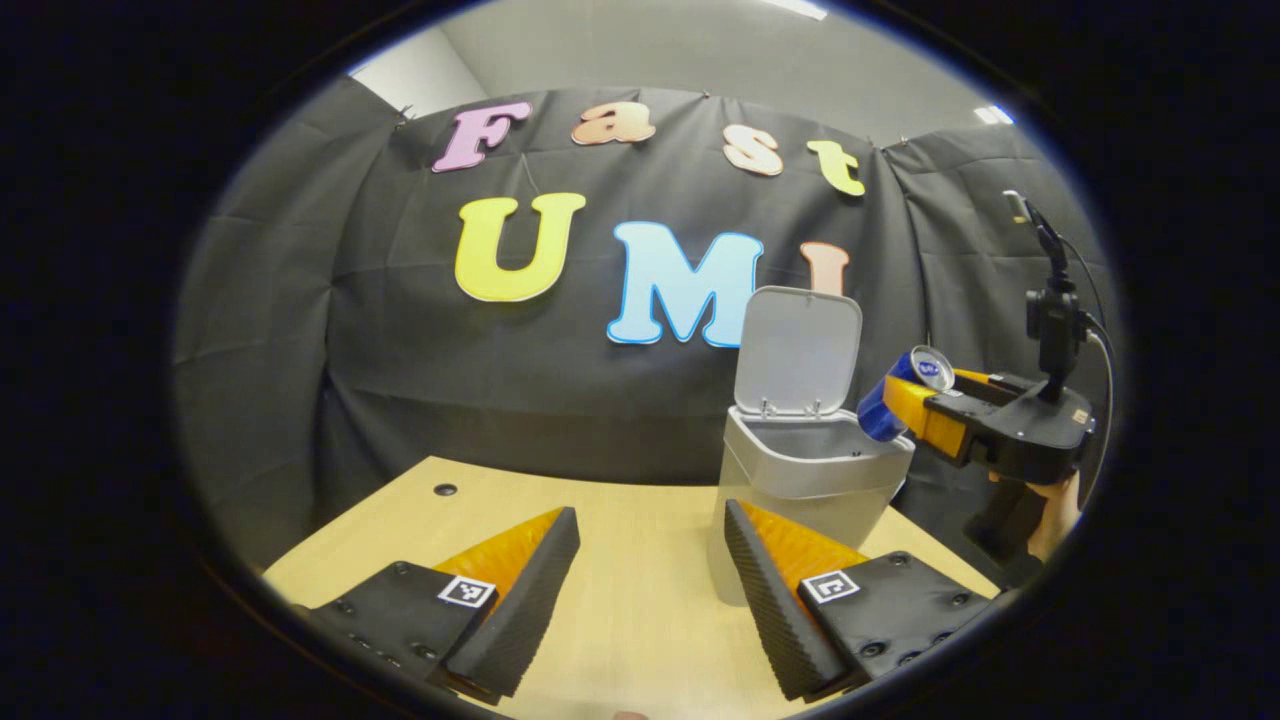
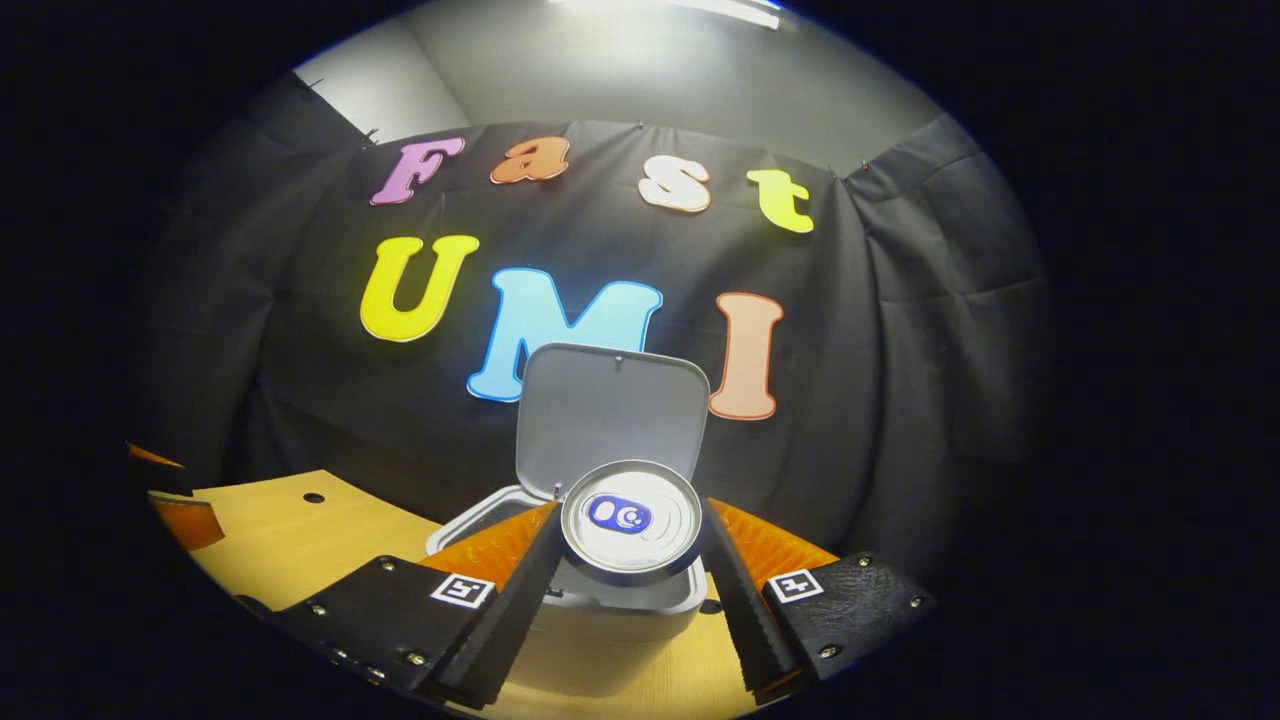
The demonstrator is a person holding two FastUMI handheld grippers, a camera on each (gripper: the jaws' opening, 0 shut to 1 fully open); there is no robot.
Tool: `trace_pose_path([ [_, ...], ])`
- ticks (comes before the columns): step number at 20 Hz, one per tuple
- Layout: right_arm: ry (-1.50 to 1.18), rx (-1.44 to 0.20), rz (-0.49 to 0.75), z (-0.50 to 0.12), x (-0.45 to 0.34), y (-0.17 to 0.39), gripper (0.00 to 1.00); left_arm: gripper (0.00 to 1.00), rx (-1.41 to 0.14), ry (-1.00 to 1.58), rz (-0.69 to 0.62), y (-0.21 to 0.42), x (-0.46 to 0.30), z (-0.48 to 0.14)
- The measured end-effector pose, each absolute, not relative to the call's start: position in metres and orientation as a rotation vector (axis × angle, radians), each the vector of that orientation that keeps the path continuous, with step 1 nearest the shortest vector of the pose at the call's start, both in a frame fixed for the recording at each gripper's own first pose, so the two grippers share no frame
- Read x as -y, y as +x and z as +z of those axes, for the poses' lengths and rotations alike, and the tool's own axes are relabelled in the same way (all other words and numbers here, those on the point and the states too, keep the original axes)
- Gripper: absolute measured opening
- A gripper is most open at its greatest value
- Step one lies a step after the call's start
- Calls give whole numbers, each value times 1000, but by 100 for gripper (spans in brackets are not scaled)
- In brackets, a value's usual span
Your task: Press the lid of the desktop garbage bin to open it, pick up the crumpled paper on the desktop and throw it into the bin, then pick up the pop can on the desktop and drop it into the bin, and finally close the garbage bin lid.
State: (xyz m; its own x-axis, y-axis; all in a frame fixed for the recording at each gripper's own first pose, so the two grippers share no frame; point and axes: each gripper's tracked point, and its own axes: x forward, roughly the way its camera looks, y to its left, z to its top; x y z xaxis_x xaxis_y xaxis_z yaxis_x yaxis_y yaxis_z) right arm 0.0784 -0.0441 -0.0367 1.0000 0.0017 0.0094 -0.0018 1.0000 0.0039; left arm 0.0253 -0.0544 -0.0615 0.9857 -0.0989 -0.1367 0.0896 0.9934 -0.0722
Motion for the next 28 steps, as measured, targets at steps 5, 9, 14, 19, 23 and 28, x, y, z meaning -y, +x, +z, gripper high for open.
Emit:
trace_pose_path([
  [5,34,-34,-4,-53,52,86,84,95,-150,-73,-96,28,57,-66],
  [9,54,-58,3,-59,51,91,85,100,-150,-70,-95,29,57,-65],
  [14,53,-33,1,-53,49,93,89,89,-152,-70,-91,30,54,-66],
  [19,53,-32,1,-48,47,95,89,95,-150,-71,-95,32,54,-64],
  [23,57,-17,0,-32,45,100,89,95,-148,-71,-110,34,51,-63],
  [28,39,7,-1,-3,43,116,89,94,-142,-47,-138,42,42,-58],
])
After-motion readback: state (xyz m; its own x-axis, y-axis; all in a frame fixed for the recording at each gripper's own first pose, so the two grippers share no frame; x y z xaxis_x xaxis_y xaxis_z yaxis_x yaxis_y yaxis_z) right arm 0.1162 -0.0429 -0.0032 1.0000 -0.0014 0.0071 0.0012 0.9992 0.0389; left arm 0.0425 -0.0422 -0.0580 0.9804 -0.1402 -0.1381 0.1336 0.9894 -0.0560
